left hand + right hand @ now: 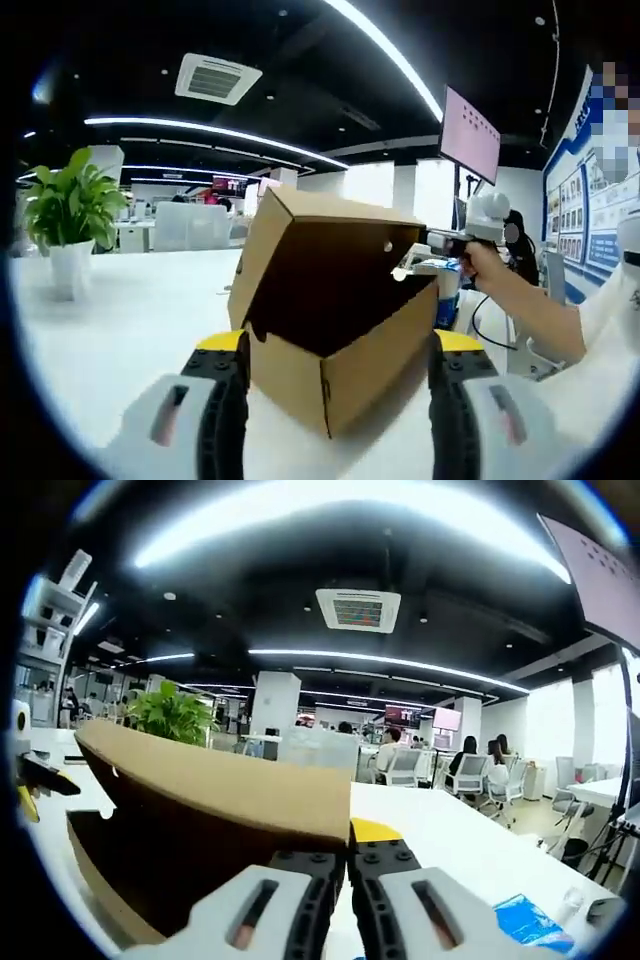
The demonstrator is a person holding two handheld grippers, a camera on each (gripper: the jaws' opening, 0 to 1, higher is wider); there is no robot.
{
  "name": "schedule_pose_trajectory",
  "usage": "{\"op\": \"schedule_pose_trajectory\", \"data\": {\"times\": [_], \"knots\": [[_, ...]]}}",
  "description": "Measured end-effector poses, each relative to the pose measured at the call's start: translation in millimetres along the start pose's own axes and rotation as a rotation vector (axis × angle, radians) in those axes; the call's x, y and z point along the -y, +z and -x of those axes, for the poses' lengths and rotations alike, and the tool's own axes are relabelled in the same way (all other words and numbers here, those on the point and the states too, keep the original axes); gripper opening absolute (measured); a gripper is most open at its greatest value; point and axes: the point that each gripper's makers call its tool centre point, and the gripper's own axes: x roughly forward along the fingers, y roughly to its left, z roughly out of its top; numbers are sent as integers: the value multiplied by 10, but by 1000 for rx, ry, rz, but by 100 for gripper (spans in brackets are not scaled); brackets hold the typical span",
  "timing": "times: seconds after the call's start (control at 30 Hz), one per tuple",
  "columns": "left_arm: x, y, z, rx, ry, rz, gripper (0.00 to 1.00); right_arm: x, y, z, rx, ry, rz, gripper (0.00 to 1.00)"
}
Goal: Operate the shoe box by opening the lid, removing the specified soft item, and placing it in the target area until the item is outside and the box remains undamaged.
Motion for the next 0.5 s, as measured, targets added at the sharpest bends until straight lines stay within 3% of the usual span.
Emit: {"op": "schedule_pose_trajectory", "data": {"times": [0.27, 0.5], "knots": [[9, -119, -45, -46, 20, -44, 74, -34, -35, 103, 10, -7, 10, 0], [17, -51, -26, -33, 29, -74, 74, -63, -18, 186, 4, -31, 39, 0]]}}
